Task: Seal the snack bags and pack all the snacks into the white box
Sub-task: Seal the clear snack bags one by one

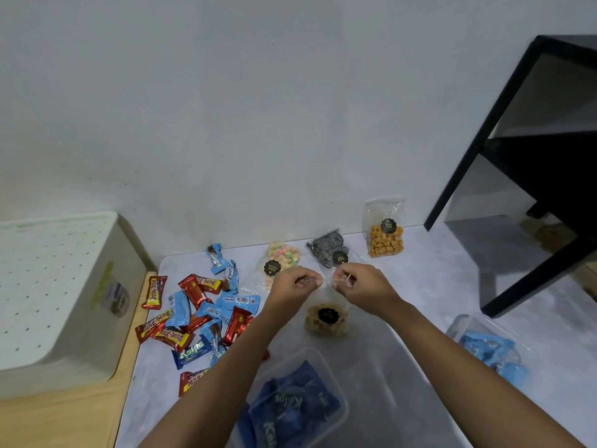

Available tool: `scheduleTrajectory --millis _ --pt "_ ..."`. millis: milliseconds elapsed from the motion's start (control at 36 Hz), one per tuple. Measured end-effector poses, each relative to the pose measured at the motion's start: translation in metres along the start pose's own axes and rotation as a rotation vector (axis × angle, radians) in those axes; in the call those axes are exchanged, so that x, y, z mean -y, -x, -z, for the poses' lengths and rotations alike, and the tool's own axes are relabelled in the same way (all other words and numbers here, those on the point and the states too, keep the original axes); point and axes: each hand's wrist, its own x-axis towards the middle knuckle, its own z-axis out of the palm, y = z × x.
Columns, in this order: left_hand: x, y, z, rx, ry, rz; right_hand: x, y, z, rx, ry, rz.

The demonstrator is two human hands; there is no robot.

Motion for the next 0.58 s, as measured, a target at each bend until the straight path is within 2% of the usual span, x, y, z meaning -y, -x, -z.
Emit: scheduleTrajectory --millis 167,472,583 --pt "0.001 0.003 0.003 -0.046 0.115 0.065 0.003 -0.001 -0.002 0.026 0.006 0.003" --pt "-0.002 0.009 0.004 -0.062 0.057 0.103 0.010 0.005 -0.006 -0.020 0.046 -0.009" --pt "-0.005 0.010 0.000 -0.066 0.010 0.056 0.015 0.004 -0.010 -0.035 0.012 0.034"
